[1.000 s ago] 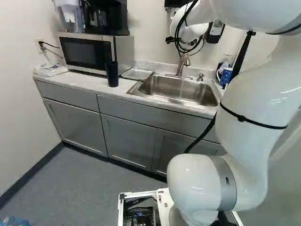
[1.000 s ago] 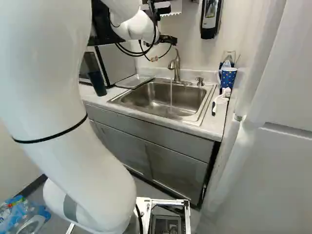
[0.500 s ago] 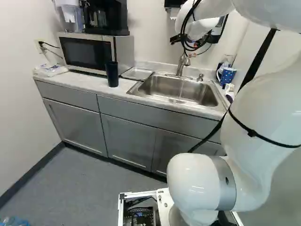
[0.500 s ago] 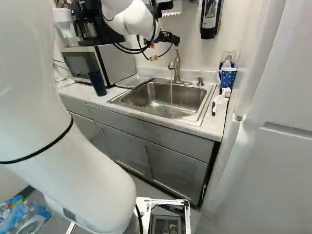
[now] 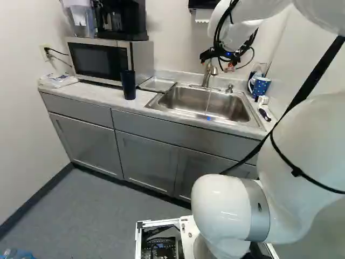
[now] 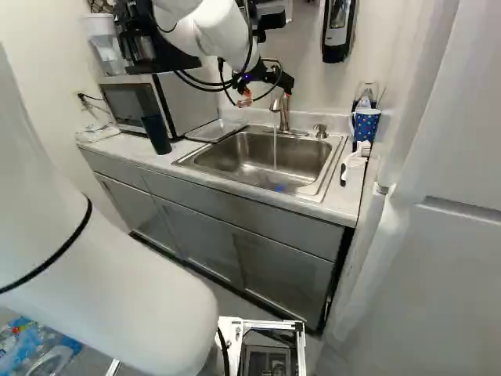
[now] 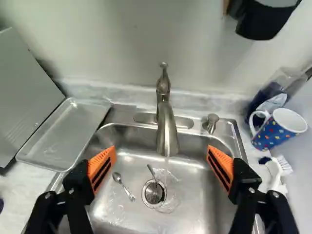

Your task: Rinse the cup and place it in the tray

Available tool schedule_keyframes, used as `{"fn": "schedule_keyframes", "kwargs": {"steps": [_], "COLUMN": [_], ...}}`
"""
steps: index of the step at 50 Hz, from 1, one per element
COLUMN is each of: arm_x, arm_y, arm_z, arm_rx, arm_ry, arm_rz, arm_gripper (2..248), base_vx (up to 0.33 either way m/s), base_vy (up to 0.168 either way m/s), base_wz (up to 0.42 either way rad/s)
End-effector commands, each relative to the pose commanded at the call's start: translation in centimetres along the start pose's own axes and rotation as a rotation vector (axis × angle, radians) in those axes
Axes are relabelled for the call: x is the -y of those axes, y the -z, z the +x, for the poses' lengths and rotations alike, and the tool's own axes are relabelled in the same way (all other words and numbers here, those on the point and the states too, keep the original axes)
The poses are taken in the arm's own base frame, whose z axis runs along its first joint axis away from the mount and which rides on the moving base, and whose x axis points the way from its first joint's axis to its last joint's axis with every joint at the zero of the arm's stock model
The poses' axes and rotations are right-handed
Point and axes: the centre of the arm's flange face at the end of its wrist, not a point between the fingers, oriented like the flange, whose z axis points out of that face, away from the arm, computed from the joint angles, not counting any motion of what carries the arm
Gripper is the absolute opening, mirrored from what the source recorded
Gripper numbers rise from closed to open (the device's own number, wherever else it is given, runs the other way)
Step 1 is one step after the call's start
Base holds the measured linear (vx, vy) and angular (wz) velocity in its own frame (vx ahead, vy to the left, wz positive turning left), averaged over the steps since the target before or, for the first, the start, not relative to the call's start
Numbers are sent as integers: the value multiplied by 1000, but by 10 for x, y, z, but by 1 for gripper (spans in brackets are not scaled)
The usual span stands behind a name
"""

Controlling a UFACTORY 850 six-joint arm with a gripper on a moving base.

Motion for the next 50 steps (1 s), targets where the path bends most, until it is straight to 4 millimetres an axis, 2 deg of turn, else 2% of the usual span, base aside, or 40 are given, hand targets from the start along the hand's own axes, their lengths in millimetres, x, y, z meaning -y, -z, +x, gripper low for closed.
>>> {"fn": "schedule_keyframes", "kwargs": {"steps": [18, 50], "arm_x": [-14, -14], "arm_y": [23, 23], "arm_z": [-31, -33], "arm_rx": [154, 172], "arm_ry": [-21, -22], "arm_rz": [-27, -26], "arm_gripper": [247, 247], "base_vx": [0, 0], "base_vy": [0, 0], "base_wz": [0, 0]}}
